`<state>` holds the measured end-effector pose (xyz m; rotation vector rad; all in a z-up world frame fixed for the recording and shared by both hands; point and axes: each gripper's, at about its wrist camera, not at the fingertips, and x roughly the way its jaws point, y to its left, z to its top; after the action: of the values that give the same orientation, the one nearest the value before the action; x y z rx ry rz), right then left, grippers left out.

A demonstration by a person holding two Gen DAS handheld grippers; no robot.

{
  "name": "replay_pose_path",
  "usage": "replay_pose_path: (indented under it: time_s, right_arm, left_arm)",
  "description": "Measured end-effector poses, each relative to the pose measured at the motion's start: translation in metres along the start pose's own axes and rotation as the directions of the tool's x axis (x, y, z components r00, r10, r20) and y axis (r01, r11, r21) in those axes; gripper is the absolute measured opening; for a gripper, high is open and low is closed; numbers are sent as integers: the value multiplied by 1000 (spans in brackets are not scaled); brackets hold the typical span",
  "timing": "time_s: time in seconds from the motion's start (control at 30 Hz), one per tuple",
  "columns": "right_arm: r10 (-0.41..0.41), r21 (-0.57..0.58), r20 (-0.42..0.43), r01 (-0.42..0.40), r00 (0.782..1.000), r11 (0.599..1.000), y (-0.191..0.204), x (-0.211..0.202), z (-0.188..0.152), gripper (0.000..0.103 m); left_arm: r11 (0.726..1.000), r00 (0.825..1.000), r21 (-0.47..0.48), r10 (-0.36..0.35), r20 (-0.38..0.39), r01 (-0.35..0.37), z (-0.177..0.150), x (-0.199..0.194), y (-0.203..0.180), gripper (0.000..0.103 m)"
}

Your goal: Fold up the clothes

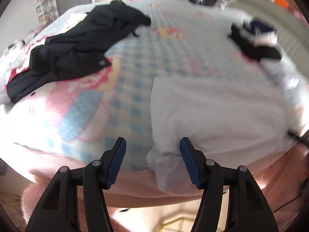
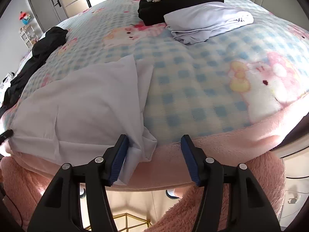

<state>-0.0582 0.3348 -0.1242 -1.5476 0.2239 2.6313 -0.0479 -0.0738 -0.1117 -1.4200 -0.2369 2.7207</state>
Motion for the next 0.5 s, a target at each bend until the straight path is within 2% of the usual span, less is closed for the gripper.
replay_pose_path:
  time_s: [0.03,0.07,0.13,0.2,0.23,0.33,0.43,0.5]
  right_arm:
    - [-1,5,-1,1,1000,1000,-1,0,1,57]
    - [17,13,-7,-17,1000,1000,0,1,1,57]
    - [94,43,-26,-93,995,995,0,3,1,57]
    - [151,71,-33,-149,988,986,0,4,0,57]
    - [136,67,-32,-134,990,989,-1,3,0,57]
    - [89,55,-28,-87,996,995,-3,1,-2,57]
    - [116,114,-32,-112,993,987,-18,0,-2,57]
    - [129,146,-25,-124,991,981,-27,-3,-1,57]
  left_arm:
    - [998,998,-18,-56,26,56,0,-6,0,61]
    - [997,996,-4,-78,41,78,0,-9,-5,61]
    - [995,994,56,-88,68,85,-3,-13,-20,61]
    - [989,993,118,-100,63,92,-3,-8,-36,61]
    - [987,994,134,-99,46,92,-2,-2,-41,61]
    - [991,999,133,-34,21,31,-2,12,-44,61]
    - [989,997,128,81,-9,-79,-7,21,-34,61]
    - [993,996,88,79,-30,-76,-10,23,-20,61]
